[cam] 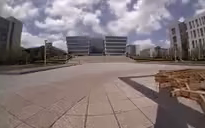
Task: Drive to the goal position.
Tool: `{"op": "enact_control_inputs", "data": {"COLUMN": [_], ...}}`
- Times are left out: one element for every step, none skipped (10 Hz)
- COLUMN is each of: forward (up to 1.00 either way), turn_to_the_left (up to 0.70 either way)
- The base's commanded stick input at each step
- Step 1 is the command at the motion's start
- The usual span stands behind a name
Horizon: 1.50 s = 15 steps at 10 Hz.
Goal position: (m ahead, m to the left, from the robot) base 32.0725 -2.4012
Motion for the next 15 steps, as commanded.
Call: {"op": "enact_control_inputs", "data": {"forward": [0.7, 0.7, 0.7, 0.7, 0.7, 0.7, 0.7, 0.7, 0.7, 0.7, 0.7, 0.7, 0.7, 0.7, 0.7], "turn_to_the_left": [0.19, 0.11, 0.04, 0.0, 0.0, 0.0, 0.0, 0.0, 0.0, 0.0, 0.0, 0.0, 0.0, 0.0, 0.0]}}
